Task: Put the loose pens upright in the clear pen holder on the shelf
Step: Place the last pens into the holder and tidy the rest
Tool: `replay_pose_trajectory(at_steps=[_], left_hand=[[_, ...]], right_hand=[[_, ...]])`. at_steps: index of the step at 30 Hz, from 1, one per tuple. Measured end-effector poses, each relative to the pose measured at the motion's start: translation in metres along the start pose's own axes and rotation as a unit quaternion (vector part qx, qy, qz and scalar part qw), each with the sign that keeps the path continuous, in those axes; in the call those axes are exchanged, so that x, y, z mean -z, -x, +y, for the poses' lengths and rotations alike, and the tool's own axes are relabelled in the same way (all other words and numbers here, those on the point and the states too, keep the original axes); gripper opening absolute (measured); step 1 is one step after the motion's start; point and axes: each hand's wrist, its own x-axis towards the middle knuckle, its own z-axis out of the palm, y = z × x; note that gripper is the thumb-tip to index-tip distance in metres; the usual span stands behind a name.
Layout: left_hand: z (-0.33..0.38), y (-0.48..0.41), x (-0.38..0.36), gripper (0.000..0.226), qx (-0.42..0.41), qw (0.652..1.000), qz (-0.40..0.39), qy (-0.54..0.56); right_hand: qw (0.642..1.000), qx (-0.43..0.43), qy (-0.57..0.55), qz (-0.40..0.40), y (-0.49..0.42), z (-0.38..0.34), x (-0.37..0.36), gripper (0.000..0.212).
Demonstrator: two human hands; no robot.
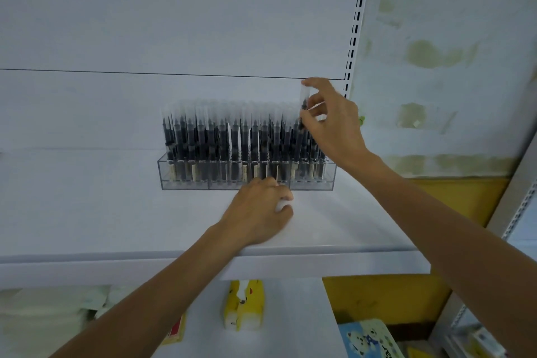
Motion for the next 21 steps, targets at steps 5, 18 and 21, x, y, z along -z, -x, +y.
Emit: replay_pose_trajectory(at_steps=[5,18,21], left_hand=[[-0.002,0.001,-0.003,0.034,-0.007,1.0,0.007,0.0],[-0.057,0.025,0.064,0.019,0.046,0.984,0.158,0.073],[-0.107,0.072,0.094,0.018,0.11,0.975,0.183,0.06]], right_hand=[[0.995,-0.001,0.086,-0.042,0.024,0.012,-0.017,0.046],[0.997,0.058,0.041,-0.028,0.02,-0.071,-0.053,0.046],[0.994,0.006,-0.073,-0.078,0.013,-0.116,-0.099,0.043]])
